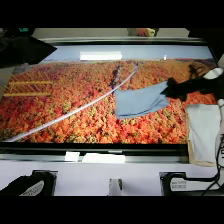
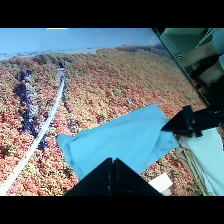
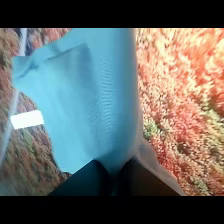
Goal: Fold the shirts.
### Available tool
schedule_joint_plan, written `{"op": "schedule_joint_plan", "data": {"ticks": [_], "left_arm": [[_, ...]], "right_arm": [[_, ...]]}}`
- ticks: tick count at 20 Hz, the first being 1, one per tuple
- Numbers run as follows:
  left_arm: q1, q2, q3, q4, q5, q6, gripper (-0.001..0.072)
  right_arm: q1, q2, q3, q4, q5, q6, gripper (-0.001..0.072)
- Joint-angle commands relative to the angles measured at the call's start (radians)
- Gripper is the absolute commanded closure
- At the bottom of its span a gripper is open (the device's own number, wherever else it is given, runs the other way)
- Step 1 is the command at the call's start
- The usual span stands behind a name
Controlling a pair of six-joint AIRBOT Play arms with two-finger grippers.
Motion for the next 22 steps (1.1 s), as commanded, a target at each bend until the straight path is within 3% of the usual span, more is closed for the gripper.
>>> {"op": "schedule_joint_plan", "data": {"ticks": [1,6,9,15,17,22], "left_arm": [[0.000,-0.003,0.000,0.003,0.000,0.003,0.0676],[0.000,-0.003,0.000,0.003,0.000,0.028,0.0676],[0.000,-0.009,0.000,0.006,0.000,0.056,0.0676],[0.000,-0.017,-0.002,0.006,-0.002,0.082,0.0676],[0.000,-0.017,-0.002,0.006,-0.001,0.092,0.0675],[0.000,-0.032,-0.003,0.006,-0.001,0.109,0.0676]], "right_arm": [[-0.182,0.043,0.180,-0.042,0.148,0.034,0.0689],[-0.385,0.095,0.276,-0.074,0.288,0.074,0.0689],[-0.463,0.156,0.277,-0.095,0.285,0.086,0.0689],[-0.621,0.252,0.277,-0.106,0.260,0.205,0.0689],[-0.652,0.287,0.277,-0.119,0.320,0.200,0.0690],[-0.651,0.320,0.277,-0.325,0.526,0.160,0.0690]]}}
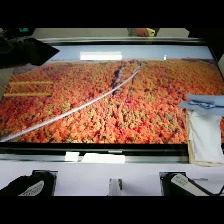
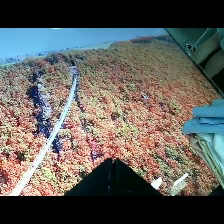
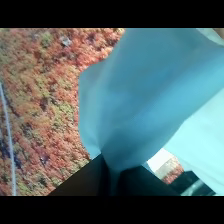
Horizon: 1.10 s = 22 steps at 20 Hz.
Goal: Fold the shirts.
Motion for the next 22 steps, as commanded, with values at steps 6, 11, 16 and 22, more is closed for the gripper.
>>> {"op": "schedule_joint_plan", "data": {"ticks": [6,11,16,22], "left_arm": [[0.001,-0.007,-0.012,0.000,-0.006,0.011,0.0676],[0.001,-0.007,-0.012,0.000,-0.006,0.011,0.0676],[0.001,-0.007,-0.012,0.000,-0.005,0.010,0.0676],[0.001,-0.007,-0.012,-0.001,-0.003,0.010,0.0676]], "right_arm": [[-0.011,0.090,-0.169,-0.357,0.129,-0.010,0.0690],[-0.011,0.165,-0.547,-0.356,0.048,0.016,0.0689],[-0.011,0.200,-0.747,-0.358,-0.082,0.050,0.0689],[-0.011,0.200,-0.797,-0.398,-0.121,0.057,0.0281]]}}
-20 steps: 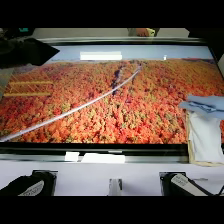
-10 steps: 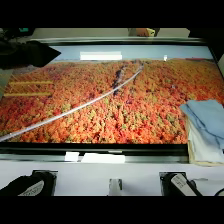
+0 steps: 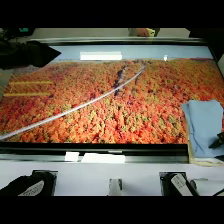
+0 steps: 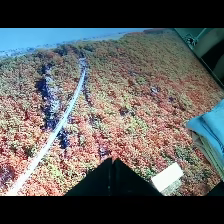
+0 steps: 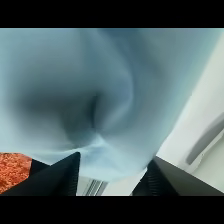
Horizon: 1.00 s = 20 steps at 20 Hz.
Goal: Fold the shirts.
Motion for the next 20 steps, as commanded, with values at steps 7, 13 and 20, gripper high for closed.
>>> {"op": "schedule_joint_plan", "data": {"ticks": [7,13,20], "left_arm": [[-0.007,-0.024,0.020,0.152,0.100,-0.044,0.0679],[-0.112,-0.261,0.101,0.917,-0.202,-0.294,0.0610],[-0.115,-0.281,-0.162,0.793,-0.225,-0.443,0.0117]], "right_arm": [[0.076,0.001,0.553,-0.080,-0.379,-0.093,0.0281],[0.716,-0.105,0.687,-0.078,-0.331,-0.079,0.0249],[0.968,-0.434,0.687,0.061,-0.082,0.006,0.0039]]}}
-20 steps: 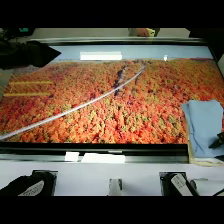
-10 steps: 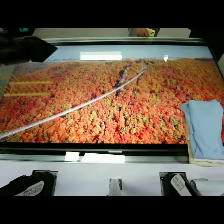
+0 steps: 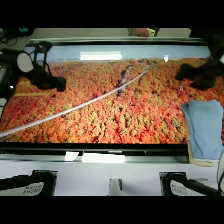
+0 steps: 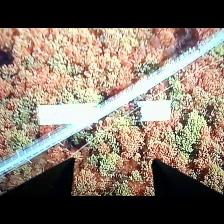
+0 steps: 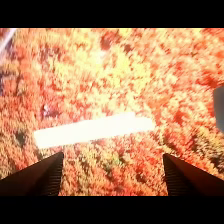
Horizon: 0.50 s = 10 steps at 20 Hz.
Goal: Fold the shirts.
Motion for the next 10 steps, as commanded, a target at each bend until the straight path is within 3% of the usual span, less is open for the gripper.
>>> {"op": "schedule_joint_plan", "data": {"ticks": [1,10], "left_arm": [[-0.002,0.022,-0.119,0.042,0.034,-0.088,0.0117],[0.000,0.019,-0.118,0.070,0.045,-0.088,0.0117]], "right_arm": [[0.080,-0.113,0.006,0.038,0.109,0.012,0.0041],[0.080,-0.119,0.006,0.038,0.095,0.013,0.0051]]}}
